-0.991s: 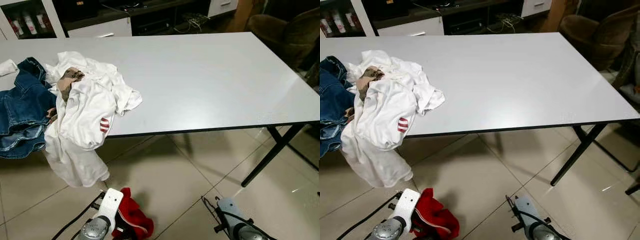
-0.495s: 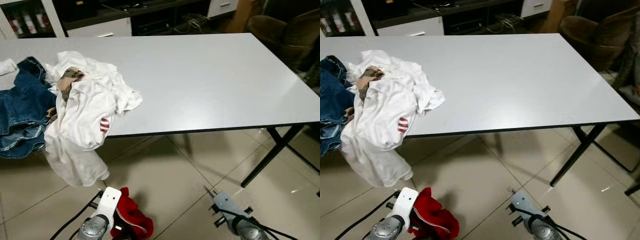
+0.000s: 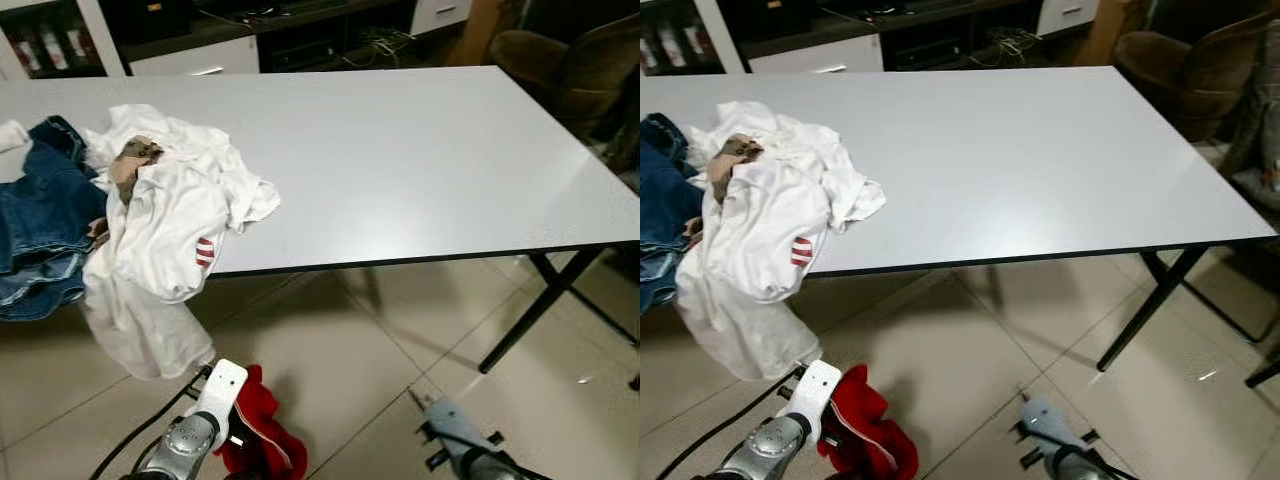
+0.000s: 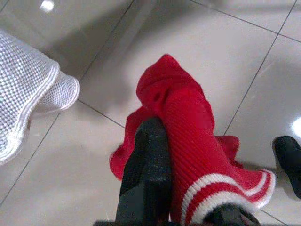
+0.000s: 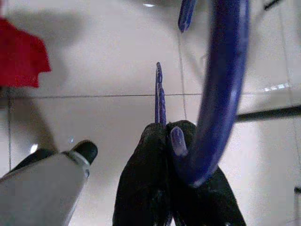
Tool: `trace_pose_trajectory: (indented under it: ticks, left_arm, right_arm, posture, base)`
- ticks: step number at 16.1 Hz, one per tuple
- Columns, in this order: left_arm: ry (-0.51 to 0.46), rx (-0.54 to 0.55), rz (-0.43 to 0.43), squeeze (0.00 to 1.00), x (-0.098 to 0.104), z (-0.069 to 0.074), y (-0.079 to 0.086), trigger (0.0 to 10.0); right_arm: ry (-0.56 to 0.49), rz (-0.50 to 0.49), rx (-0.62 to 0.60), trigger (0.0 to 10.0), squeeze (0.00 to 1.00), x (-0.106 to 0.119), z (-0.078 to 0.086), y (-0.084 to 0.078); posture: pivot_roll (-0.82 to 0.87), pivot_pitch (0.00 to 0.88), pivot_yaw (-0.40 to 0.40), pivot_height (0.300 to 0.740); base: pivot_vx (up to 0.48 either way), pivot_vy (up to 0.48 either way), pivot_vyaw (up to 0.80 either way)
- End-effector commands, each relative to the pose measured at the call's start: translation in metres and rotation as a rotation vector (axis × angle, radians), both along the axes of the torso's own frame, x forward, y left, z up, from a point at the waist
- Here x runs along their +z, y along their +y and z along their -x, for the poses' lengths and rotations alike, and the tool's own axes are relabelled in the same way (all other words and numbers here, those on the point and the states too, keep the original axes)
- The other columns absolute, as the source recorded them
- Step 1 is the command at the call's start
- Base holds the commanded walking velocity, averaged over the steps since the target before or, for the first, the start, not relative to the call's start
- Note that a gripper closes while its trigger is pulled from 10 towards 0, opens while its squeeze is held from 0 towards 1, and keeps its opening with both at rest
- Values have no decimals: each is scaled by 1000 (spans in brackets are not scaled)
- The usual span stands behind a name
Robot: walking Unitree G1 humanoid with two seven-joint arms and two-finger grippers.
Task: Hang hanger
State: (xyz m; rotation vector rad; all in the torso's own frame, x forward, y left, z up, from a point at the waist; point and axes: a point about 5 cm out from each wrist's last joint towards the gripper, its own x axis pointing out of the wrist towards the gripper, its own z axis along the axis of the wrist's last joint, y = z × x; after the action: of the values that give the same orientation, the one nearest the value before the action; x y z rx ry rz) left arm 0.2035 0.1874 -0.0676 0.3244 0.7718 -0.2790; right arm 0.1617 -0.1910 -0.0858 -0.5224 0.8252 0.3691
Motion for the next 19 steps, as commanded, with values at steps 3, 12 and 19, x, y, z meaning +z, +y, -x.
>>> trace_pose_trajectory:
  ticks: [3, 12, 19]
  left_arm:
    - [23, 71, 10, 0, -6, 12, 4, 10000]
    - [16, 64, 5, 0, -4, 9, 5, 10000]
    - [38, 32, -9, 0, -8, 15, 4, 10000]
  right_arm:
    - [-35, 28, 71, 10000, 0, 8, -19, 1]
    - [22, 8, -19, 10000, 0, -1, 2, -4]
    - [-15, 5, -12, 10000, 0, 4, -13, 1]
  posture:
    - [65, 11, -5, 740]
    - [66, 0, 23, 740]
    - [72, 0, 18, 740]
  base:
    - [0, 0, 0]
    - [0, 0, 0]
    - [0, 0, 0]
